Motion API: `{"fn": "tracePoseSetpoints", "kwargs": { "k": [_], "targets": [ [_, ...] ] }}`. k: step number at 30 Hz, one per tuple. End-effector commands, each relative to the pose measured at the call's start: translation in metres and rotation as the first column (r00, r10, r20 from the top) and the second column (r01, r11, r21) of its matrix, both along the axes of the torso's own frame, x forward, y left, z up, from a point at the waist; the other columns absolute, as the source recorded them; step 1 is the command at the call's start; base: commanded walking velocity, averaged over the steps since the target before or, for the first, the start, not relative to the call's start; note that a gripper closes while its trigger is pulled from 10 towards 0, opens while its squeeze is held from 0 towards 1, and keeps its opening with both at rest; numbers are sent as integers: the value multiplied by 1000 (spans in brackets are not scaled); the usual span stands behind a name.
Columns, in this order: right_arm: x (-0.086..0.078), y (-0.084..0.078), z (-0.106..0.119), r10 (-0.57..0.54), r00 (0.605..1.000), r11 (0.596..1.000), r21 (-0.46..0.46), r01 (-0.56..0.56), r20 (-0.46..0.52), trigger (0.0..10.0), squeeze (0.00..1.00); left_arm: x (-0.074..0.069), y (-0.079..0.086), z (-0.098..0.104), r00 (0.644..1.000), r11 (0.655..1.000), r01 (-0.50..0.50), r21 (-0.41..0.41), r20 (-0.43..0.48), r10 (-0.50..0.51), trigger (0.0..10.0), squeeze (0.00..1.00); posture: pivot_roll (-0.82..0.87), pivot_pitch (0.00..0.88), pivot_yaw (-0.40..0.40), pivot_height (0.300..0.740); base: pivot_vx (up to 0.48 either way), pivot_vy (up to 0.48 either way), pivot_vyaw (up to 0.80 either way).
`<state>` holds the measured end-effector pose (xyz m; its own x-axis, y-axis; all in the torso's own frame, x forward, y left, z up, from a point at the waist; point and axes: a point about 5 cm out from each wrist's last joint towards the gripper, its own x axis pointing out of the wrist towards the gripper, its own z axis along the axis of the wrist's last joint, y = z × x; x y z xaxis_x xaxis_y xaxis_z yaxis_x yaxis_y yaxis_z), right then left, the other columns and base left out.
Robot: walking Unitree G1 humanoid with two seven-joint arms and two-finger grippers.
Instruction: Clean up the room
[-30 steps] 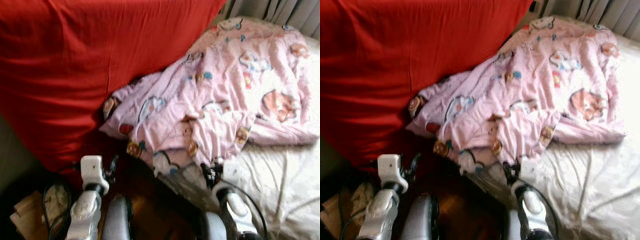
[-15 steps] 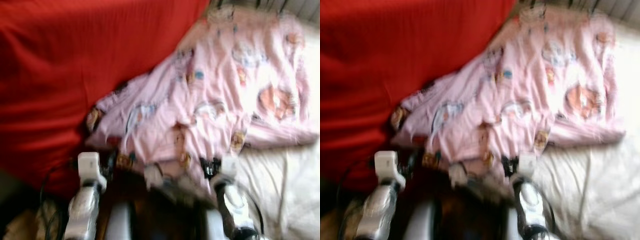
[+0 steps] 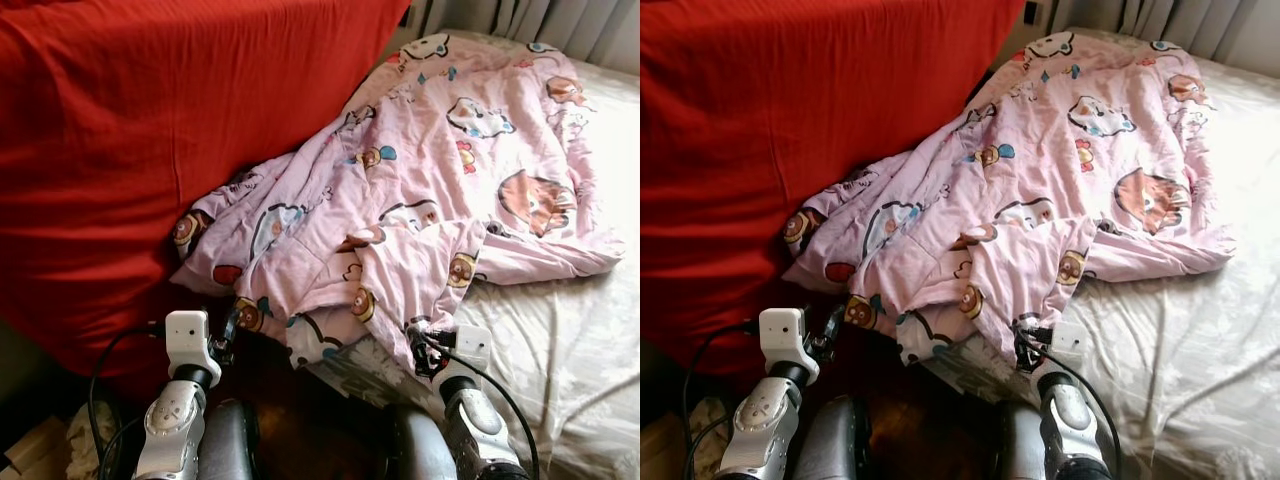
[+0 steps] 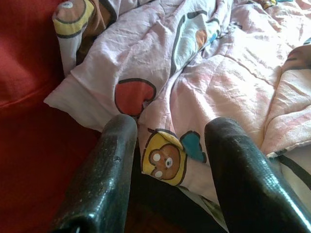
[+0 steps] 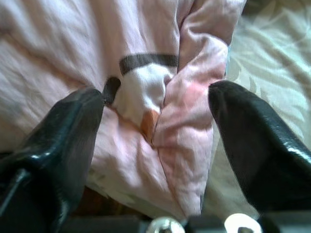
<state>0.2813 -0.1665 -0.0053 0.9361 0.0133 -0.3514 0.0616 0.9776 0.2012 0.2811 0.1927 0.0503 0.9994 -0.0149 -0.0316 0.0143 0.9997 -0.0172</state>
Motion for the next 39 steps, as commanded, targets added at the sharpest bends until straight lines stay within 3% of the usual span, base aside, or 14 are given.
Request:
{"fn": "tracePoseSetpoints", "kwargs": {
  "k": [1,6,10,17,18,19,21,22,29,32,39],
  "targets": [
    [-5,-2,-6,9,999,1000,-21,-10,-42,10000,1000,-3,1,-5,1000,1000,-5,1,-28,5,10000,0,56,178,-43,586,0,0,0],
    [-9,3,-14,106,987,994,-27,-110,-117,10000,1000,-3,1,-5,999,1000,-7,5,-34,7,10000,0,60,183,-42,586,0,0,0],
    [-9,2,-14,162,976,976,-125,-181,-144,10000,1000,-3,3,-5,999,1000,-10,5,-33,10,10000,0,61,185,-41,586,0,0,0],
    [-5,-3,-11,154,978,970,-166,-177,-142,10000,1000,-3,3,-5,999,1000,-10,6,-37,11,10000,0,57,189,-40,586,0,0,0],
    [-5,-3,-11,160,976,964,-187,-187,-150,10000,937,-3,2,-5,999,1000,-10,5,-37,10,10000,0,58,189,-40,586,0,0,0],
    [-5,-3,-12,172,972,956,-209,-204,-162,10000,478,-3,2,-6,999,1000,-9,4,-37,9,10000,0,58,191,-40,586,0,0,0],
    [-5,-3,-12,180,969,951,-223,-216,-171,10000,478,-3,1,-5,999,1000,-8,3,-37,8,10000,0,57,193,-41,586,0,0,0],
    [-6,-2,-13,189,965,945,-236,-229,-180,10000,0,-3,1,-5,999,1000,-8,2,-37,8,10000,0,57,195,-42,586,0,0,0],
    [-7,2,-15,216,956,932,-250,-262,-197,10000,0,-4,0,-6,999,1000,-9,0,-36,9,10000,0,59,202,-46,586,0,0,0],
    [-5,3,-14,235,947,906,-305,-295,-217,10000,0,-5,0,-6,999,1000,-12,0,-37,12,10000,0,63,209,-51,586,0,0,0],
    [-4,0,-15,218,945,889,-350,-294,-242,10000,0,-4,0,-6,999,1000,-20,-2,-34,20,10000,0,67,222,-54,586,0,0,0]
  ]
}}
